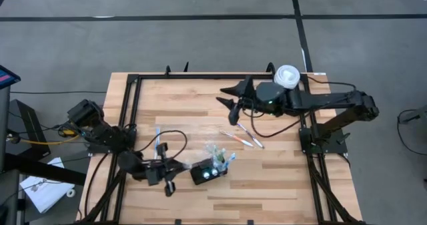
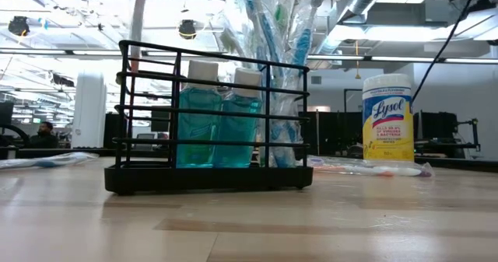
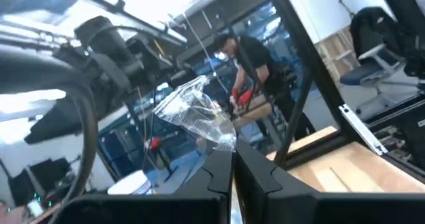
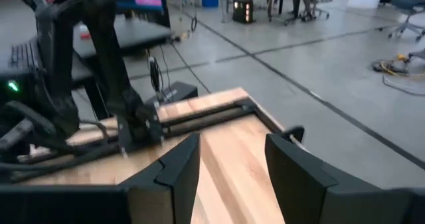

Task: Pick & Place toothbrushing station
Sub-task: Put the orange toothbrush into the mesh organizer

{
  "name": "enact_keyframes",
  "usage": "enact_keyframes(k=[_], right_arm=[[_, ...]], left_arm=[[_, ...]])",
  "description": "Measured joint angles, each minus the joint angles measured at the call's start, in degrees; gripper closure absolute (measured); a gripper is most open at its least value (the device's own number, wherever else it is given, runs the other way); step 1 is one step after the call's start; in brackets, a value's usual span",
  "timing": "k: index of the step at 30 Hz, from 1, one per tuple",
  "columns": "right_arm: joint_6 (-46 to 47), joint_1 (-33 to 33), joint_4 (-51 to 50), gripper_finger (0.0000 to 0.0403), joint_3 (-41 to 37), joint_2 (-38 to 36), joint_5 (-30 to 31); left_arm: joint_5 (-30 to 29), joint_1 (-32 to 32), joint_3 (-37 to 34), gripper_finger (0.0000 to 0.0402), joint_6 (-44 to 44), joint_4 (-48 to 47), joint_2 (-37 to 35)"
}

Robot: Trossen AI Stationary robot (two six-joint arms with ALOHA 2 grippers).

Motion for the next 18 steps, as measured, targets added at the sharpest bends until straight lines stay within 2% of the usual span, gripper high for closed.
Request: enact_keyframes(k=[2,6,12,18], right_arm=[[0.0,0.0,3.1,0.0242,0.1,1.9,-0.1],[0.0,-0.1,5.9,0.0242,0.2,4.7,-1.2],[-1.8,-0.6,7.9,0.0242,0.1,6.7,-1.8],[-3.5,-1.1,8.6,0.0242,0.1,6.4,-3.0]], left_arm=[[-1.5,-1.0,-2.4,0.0401,1.1,3.9,0.0],[-4.9,-0.9,-5.2,0.0401,0.3,4.4,0.2],[-1.8,2.1,-5.5,0.0401,-3.7,4.7,2.0],[-1.3,5.0,-5.5,0.0401,-8.2,4.4,7.5]])
